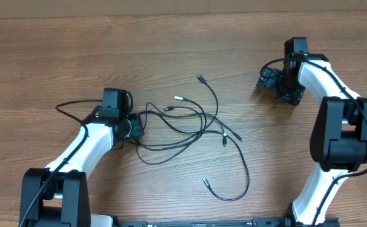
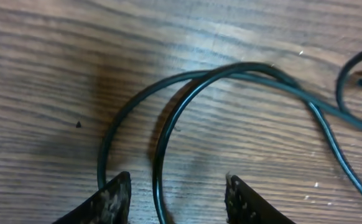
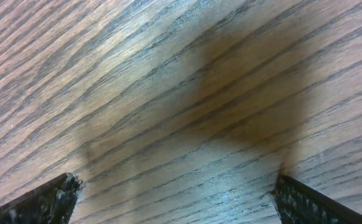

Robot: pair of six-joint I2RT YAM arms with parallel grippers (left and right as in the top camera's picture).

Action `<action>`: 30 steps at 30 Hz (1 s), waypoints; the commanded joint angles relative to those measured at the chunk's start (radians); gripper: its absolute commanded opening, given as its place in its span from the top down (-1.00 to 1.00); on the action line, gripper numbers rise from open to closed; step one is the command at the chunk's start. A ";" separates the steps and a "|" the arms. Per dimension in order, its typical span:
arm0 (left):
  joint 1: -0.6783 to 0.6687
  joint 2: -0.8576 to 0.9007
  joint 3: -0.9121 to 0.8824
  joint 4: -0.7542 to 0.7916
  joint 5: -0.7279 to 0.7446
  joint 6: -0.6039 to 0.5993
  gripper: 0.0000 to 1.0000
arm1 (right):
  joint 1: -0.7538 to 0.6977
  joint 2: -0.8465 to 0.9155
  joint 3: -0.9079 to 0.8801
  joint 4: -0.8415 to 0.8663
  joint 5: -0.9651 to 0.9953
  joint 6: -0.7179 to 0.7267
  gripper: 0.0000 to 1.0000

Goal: Untangle cables

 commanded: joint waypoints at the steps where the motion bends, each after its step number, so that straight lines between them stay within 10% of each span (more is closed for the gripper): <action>1: -0.007 0.005 -0.034 0.023 -0.031 0.023 0.03 | -0.004 0.009 0.013 0.003 0.006 0.002 -0.99; 13: -0.007 0.005 -0.050 0.043 -0.028 0.019 -0.28 | -0.004 0.009 0.013 0.003 0.006 0.002 -1.00; 30: -0.007 0.005 -0.050 0.037 -0.028 0.019 -0.15 | -0.004 0.009 0.013 0.003 0.006 0.002 -1.00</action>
